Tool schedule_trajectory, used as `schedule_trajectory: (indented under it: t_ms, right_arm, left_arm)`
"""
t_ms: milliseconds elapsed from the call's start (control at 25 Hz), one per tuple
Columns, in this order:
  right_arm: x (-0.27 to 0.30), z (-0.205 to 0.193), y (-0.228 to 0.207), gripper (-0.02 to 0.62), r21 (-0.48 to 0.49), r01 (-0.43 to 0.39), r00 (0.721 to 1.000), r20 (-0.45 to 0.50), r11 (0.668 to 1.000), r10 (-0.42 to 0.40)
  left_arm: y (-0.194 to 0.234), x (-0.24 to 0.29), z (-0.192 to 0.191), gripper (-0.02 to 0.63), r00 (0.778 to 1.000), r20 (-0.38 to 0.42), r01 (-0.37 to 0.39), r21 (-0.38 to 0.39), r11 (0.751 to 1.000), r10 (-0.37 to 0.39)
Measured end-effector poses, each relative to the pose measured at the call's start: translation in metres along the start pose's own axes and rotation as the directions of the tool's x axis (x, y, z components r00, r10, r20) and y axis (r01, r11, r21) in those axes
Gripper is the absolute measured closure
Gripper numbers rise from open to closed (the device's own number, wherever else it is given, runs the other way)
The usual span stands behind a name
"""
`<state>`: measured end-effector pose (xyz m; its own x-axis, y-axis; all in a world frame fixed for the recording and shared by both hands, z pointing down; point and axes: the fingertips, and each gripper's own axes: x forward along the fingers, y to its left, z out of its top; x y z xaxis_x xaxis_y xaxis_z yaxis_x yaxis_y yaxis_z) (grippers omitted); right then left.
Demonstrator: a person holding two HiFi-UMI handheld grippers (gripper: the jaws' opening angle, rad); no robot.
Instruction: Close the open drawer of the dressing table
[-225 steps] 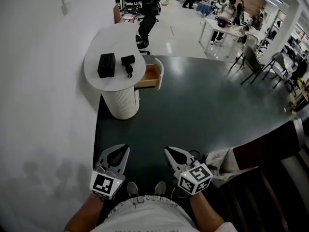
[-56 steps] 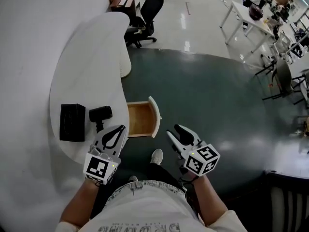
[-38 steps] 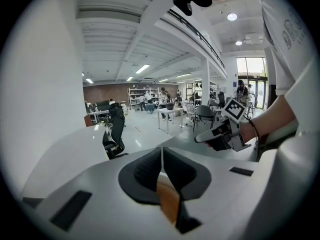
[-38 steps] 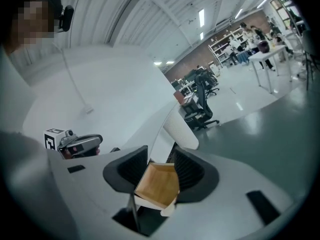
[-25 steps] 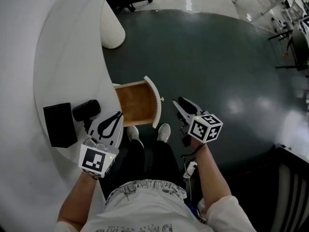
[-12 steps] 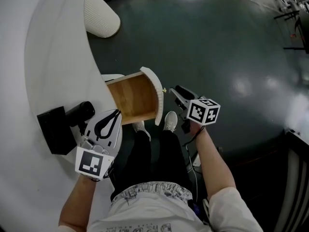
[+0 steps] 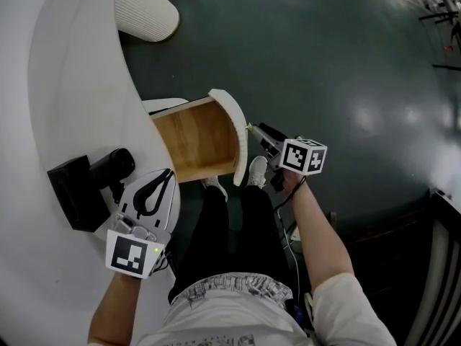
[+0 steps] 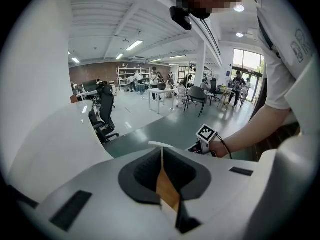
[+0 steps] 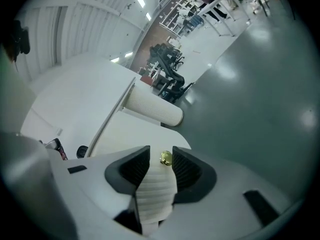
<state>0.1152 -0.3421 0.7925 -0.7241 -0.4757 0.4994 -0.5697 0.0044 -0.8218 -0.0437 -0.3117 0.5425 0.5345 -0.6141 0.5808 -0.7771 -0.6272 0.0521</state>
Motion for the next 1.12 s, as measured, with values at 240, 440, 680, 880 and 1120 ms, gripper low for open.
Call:
schedule_trajectory:
  t_ms: [240, 440, 680, 880, 1120]
  right_arm:
    - [0.013, -0.006, -0.008, 0.448, 0.065, -0.049, 0.999, 0.0, 0.997, 0.049]
    - [0.019, -0.009, -0.013, 0.454, 0.137, -0.083, 0.997, 0.002, 0.987, 0.083]
    - [0.023, -0.011, -0.015, 0.482, 0.178, -0.117, 0.993, -0.001, 0.977, 0.119]
    - [0.022, -0.012, -0.017, 0.483, 0.177, -0.091, 0.996, -0.008, 0.98, 0.094]
    - [0.028, -0.018, -0.01, 0.483, 0.199, -0.088, 0.995, -0.032, 0.976, 0.096]
  left_arm:
    - [0.002, -0.006, -0.01, 0.575, 1.0, -0.021, -0.016, -0.016, 1.0, 0.016]
    - [0.002, -0.009, -0.012, 0.575, 0.999, -0.02, -0.027, -0.027, 0.999, 0.026]
    - [0.005, -0.013, -0.016, 0.575, 0.999, -0.022, -0.042, -0.04, 0.998, 0.041]
    - [0.008, -0.019, -0.017, 0.575, 0.998, -0.019, -0.056, -0.054, 0.997, 0.055]
    - [0.013, -0.024, -0.013, 0.575, 0.997, -0.01, -0.08, -0.065, 0.995, 0.079]
